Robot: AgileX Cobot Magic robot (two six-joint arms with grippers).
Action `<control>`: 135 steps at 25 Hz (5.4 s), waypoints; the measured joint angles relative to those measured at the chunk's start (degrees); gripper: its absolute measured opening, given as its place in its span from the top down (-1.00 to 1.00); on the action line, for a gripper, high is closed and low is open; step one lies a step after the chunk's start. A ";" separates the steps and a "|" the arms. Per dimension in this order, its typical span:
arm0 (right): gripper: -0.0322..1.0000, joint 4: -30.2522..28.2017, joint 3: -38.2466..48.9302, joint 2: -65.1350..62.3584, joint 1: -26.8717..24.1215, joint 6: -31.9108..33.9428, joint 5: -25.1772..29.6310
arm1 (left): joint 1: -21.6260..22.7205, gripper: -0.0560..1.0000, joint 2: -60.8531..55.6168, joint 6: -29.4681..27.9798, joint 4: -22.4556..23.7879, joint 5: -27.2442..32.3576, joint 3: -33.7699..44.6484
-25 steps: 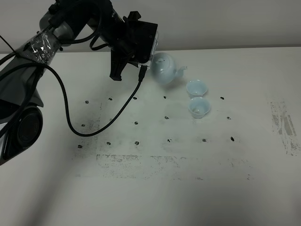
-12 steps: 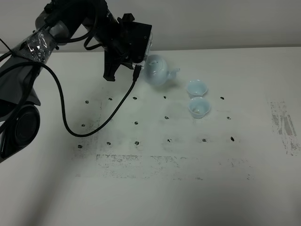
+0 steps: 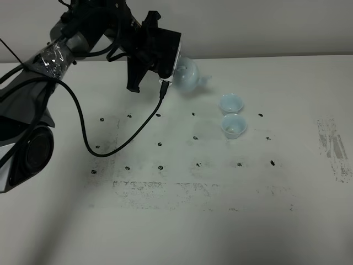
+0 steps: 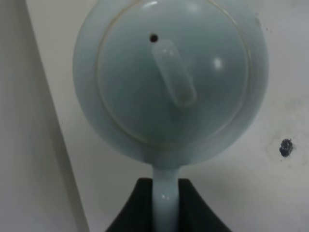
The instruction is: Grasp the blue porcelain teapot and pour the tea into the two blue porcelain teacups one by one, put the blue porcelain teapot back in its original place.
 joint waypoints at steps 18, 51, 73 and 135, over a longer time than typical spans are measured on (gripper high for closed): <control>-0.21 0.00 0.00 0.00 0.00 0.00 0.00 | -1.92 0.77 2.72 -0.58 -5.60 -12.72 0.00; -0.21 0.00 0.00 0.00 0.00 0.00 0.00 | -3.09 0.77 3.37 3.34 1.39 -11.11 -0.67; -0.21 0.00 0.00 0.00 0.00 0.00 0.00 | -5.82 0.77 2.67 0.18 13.47 -9.67 -0.74; -0.21 0.00 0.00 0.00 0.00 0.00 0.00 | -16.51 0.77 2.67 -4.43 40.80 -10.76 -0.74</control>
